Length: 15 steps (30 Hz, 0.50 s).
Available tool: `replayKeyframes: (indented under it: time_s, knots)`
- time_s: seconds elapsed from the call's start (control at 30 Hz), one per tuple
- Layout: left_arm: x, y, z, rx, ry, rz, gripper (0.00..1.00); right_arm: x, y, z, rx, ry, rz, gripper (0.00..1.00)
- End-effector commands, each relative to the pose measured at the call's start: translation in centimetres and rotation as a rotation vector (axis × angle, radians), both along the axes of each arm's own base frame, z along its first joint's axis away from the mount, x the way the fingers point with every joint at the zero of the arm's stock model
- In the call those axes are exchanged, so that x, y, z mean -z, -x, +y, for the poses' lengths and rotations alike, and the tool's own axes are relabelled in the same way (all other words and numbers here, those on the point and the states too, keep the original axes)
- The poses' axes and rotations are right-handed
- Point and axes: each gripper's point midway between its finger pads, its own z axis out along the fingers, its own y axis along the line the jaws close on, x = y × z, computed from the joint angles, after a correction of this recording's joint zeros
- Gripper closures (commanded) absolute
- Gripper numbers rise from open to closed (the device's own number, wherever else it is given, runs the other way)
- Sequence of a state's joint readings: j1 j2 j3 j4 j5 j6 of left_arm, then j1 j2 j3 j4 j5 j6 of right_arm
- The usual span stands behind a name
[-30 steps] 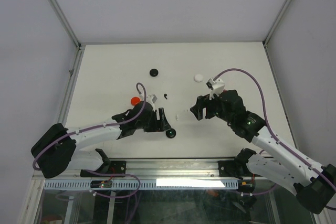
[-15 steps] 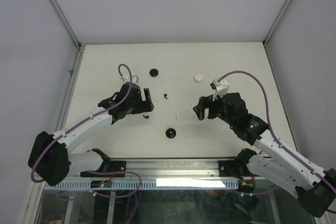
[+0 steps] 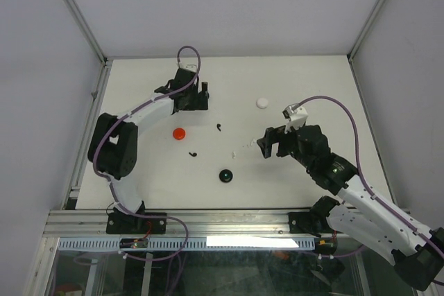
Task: Insert the wireless bluetooth earbuds into the charging case
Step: Pick up the charging case at the center of the board.
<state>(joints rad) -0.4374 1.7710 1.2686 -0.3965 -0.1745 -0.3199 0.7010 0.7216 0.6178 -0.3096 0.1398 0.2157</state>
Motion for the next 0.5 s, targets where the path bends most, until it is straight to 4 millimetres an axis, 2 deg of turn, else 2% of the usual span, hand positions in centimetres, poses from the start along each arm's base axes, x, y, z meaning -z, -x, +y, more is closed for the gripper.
replayKeyframes:
  time_s: [0.0,0.1,0.2,0.47]
  knots:
    - [-1.3,-5.6,-1.4,0.119,-0.016,-0.096,0.13,-1.6,-0.6,0.1,0.021,-0.047,-0.062,0.06]
    - [-0.6,-8.2,-2.1,0.194,-0.042,-0.108,0.15,-1.3,-0.7,0.2,0.018,-0.04,-0.059,0.06]
    - [0.0,-9.9,-2.7,0.275,-0.071,-0.125,0.17,-1.0,-0.8,0.3,0.019,-0.029,-0.049,0.06]
    - [2.5,-11.5,-3.3,0.429,-0.129,-0.119,0.27,-0.6,-0.8,0.4,0.014,-0.018,-0.038,0.06]
